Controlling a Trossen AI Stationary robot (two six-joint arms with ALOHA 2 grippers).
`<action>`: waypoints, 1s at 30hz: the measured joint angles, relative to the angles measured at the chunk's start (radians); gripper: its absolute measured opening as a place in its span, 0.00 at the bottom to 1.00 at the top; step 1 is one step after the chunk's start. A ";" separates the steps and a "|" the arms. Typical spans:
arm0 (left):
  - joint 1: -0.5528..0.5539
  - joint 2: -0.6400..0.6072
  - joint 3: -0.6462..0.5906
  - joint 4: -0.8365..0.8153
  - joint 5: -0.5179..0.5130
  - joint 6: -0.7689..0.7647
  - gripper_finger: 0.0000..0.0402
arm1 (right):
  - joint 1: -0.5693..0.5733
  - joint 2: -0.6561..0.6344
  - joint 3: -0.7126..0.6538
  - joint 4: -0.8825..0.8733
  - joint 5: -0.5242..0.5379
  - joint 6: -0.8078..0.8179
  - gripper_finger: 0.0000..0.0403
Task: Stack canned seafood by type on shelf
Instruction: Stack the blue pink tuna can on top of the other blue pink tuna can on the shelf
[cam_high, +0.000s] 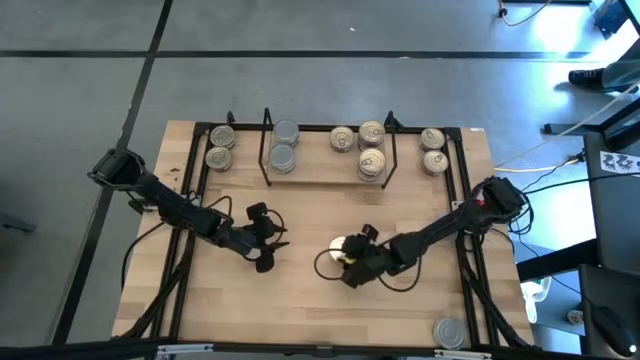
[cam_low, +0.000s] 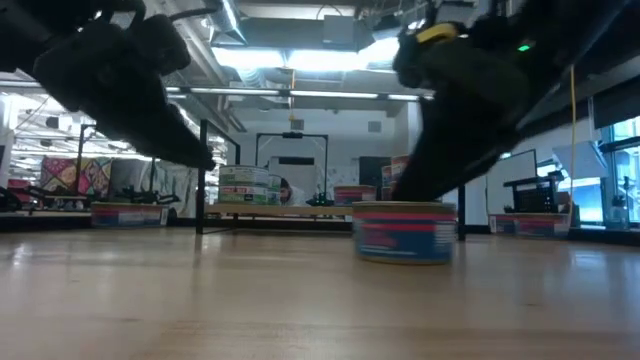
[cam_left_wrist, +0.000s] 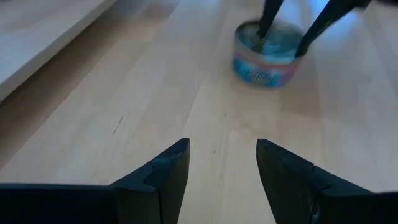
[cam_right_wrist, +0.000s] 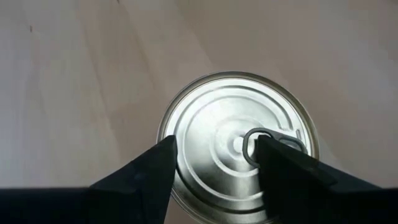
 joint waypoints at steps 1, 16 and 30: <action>0.000 0.001 0.000 0.020 0.000 0.002 0.46 | -0.008 0.009 0.000 0.028 0.002 -0.023 0.56; 0.001 0.223 0.048 0.380 0.000 0.109 0.46 | -0.046 0.048 -0.005 0.328 -0.007 -0.303 0.56; 0.081 0.374 0.266 0.330 0.215 0.222 0.46 | 0.112 -0.160 -0.006 -0.007 0.090 -0.315 0.56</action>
